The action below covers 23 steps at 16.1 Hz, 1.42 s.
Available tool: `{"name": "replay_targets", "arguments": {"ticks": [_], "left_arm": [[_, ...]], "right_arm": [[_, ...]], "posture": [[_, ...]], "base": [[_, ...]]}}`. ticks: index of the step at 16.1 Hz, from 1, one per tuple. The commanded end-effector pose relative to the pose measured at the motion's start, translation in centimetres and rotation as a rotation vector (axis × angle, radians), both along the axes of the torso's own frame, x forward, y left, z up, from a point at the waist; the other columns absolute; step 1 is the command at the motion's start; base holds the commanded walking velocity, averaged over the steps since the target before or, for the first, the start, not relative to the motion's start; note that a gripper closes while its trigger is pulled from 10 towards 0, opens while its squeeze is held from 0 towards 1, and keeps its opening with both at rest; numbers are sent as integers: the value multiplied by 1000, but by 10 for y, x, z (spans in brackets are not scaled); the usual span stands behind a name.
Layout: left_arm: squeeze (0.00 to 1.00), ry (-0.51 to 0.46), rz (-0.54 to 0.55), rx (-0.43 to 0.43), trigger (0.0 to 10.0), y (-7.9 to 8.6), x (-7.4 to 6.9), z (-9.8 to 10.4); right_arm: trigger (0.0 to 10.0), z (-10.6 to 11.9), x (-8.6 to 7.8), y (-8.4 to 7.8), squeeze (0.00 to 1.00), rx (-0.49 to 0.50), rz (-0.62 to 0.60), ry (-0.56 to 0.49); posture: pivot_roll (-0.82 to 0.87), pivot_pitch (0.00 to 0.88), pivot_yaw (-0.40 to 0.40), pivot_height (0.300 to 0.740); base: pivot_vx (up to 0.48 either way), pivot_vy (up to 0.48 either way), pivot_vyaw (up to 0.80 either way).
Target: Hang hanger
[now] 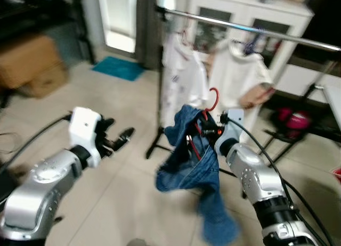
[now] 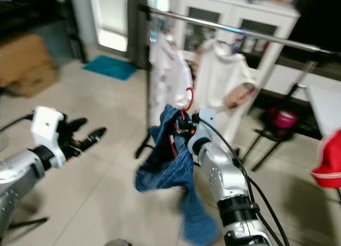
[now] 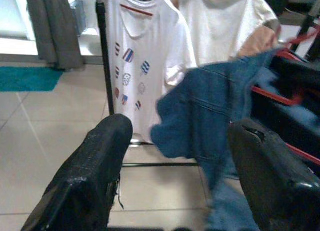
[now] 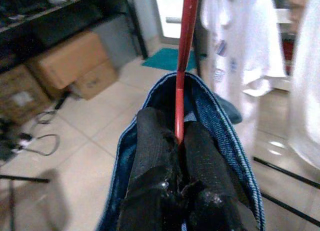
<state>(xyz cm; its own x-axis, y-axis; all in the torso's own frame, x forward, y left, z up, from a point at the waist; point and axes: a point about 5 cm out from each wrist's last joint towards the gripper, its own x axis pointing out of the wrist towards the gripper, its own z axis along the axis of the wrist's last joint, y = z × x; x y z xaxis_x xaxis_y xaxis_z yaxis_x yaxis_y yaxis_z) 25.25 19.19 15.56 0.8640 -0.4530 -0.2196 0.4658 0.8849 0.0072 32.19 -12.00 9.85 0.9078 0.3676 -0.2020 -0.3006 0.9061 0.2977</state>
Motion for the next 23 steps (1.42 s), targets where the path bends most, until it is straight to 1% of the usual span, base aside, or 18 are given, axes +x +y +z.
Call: {"name": "replay_targets", "arguments": {"ticks": [1, 2, 3, 4, 5, 6, 8, 11, 12, 13, 14, 15, 16, 17, 19, 21, 22, 23], "left_arm": [[0, -8, -44, 18, 10000, -6, -4, -2], [0, 2, -25, 29, 10000, -2, -5, -7], [0, 3, 7, 54, 10000, 0, -4, -9], [0, -9, 18, 55, 10000, 0, -2, -8], [0, -45, 29, 45, 10000, -4, 1, -5], [0, -66, 40, 50, 10000, -7, 4, -4], [0, -71, 62, 42, 10000, -12, 8, -7], [0, -76, 60, 39, 10000, -15, 8, -8], [0, -76, 59, 36, 10000, -16, 9, -8], [0, -63, 36, 20, 10000, -17, 9, -9], [125, -48, -8, 3, 10000, -17, 7, -10], [1000, -23, -39, 6, 10000, -14, 6, -11], [1000, -8, -42, 27, 10000, -7, 6, -12], [1000, -5, -33, 50, 10000, 1, 8, -12], [1000, -3, 4, 87, 10000, 20, 12, -10], [1000, -1, 25, 110, 10000, 44, 15, -5], [1000, -5, 18, 127, 10000, 53, 15, -1], [1000, -6, -31, 101, 10000, 57, 14, 5]], "right_arm": [[10000, 15, 0, -4, 0, -21, 10, -49], [10000, 17, -1, -6, 0, -33, -8, -55], [10000, 16, -1, -12, 0, -35, -49, -55], [10000, 15, 0, -16, 0, -20, -81, -50], [10000, 11, 0, -22, 0, -15, -124, -32], [10000, 8, -1, -23, 0, -18, -134, -10], [10000, 12, -3, -21, 0, 8, -138, -13], [10000, 9, -6, -22, 0, -9, -157, 3], [10000, 11, -6, -20, 0, 12, -148, 0], [10000, 17, -5, -11, 0, 16, -83, -18], [10000, 25, -5, -1, 0, 16, -13, -37], [10000, 32, -5, 6, 0, 19, 42, -47], [10000, 39, -5, 11, 0, 5, 93, -63], [10000, 44, -5, 14, 0, 15, 137, -71], [10000, 57, -8, 16, 0, 79, 238, -89], [10000, 74, -16, 18, 0, 95, 406, -148], [10000, 80, -19, 16, 0, 84, 484, -181], [10000, 85, -24, 16, 0, 72, 573, -197]], "posture": [[30, 0, -77, 740], [30, 0, -77, 740], [31, 0, -82, 740], [30, 0, -85, 740], [29, 0, -83, 740], [29, 0, -83, 740], [29, 0, -83, 740], [29, 0, -83, 740], [13, 0, -66, 740], [11, 0, -63, 740], [9, 0, -62, 740], [9, 0, -62, 740], [8, 0, -61, 740], [7, 0, -61, 740], [4, 0, -61, 740], [2, 0, -61, 740], [-1, 0, -61, 740], [-1, 0, -61, 740]], "base": [[0, 0, 0], [0, 0, 0], [0, 0, 0], [0, 0, 0], [0, 0, 0], [0, 0, -800], [0, 0, -800], [0, 0, -800], [0, 0, 0], [0, 0, 0], [0, 0, 0], [0, 0, 0], [0, 0, 0], [0, 0, 0], [0, 0, 0], [0, 0, 0], [0, 0, 0], [0, 0, 0]]}}
